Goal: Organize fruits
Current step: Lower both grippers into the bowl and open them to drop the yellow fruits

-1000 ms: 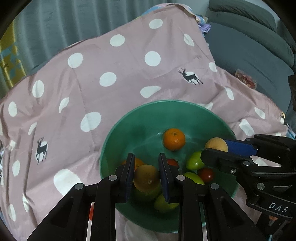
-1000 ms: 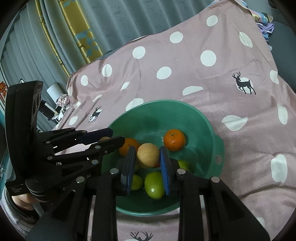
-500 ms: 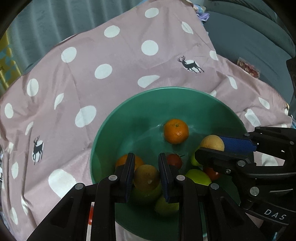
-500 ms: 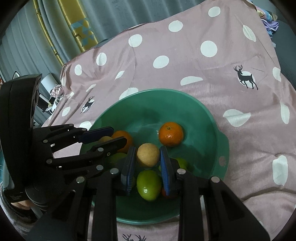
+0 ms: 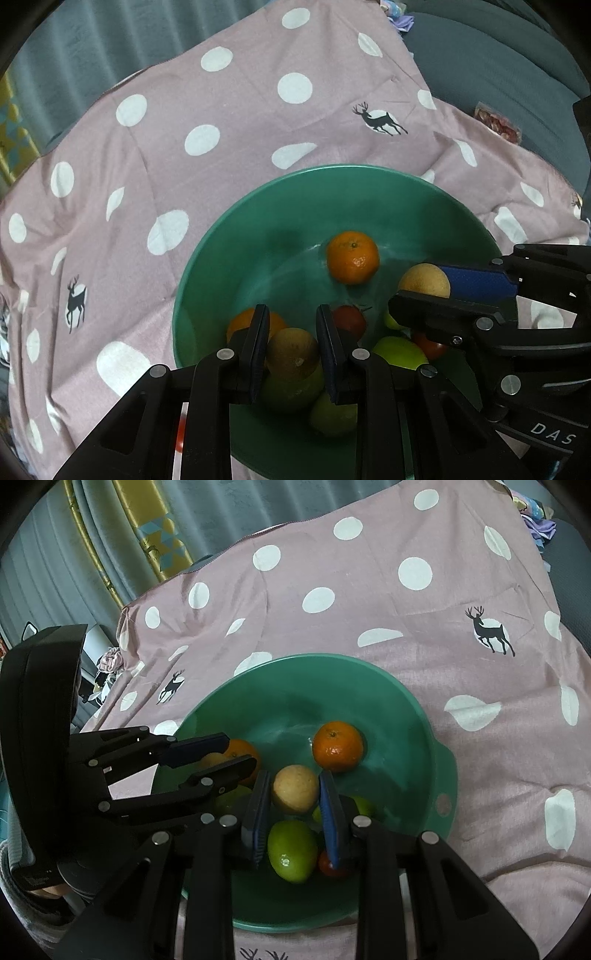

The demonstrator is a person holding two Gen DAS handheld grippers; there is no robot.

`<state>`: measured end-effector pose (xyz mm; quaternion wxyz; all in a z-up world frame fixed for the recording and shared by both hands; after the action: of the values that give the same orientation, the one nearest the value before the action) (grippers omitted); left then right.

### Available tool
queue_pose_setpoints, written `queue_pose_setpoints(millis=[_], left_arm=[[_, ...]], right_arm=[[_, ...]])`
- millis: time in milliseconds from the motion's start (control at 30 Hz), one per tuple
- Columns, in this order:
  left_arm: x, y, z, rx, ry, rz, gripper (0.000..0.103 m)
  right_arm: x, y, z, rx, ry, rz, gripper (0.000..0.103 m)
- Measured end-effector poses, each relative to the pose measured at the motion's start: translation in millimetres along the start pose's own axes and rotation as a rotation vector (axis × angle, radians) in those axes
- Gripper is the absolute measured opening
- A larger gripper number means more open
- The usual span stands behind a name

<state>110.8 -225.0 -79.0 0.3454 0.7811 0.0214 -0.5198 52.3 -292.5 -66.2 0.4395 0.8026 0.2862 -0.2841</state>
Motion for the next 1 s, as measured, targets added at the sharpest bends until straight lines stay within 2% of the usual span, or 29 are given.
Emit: queue_pose_setpoints(millis=[1000], left_arm=[[6.6, -1.8, -1.1, 0.019, 0.014, -0.045, 0.026]], right_arm=[[3.7, 0.4, 0.8, -0.007, -0.012, -0.004, 0.027]])
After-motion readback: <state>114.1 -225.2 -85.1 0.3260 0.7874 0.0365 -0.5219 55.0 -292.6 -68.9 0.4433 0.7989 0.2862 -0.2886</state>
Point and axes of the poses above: each gripper's, at about its wrist camera, not at the fingertips, and x roughly the way its jaws point, z to its right, y to its top, the point moved 7 cm from there along x, roughly the way its jaws point, and after that the axes turned 12 degrees about x, right-handed, at the moved point
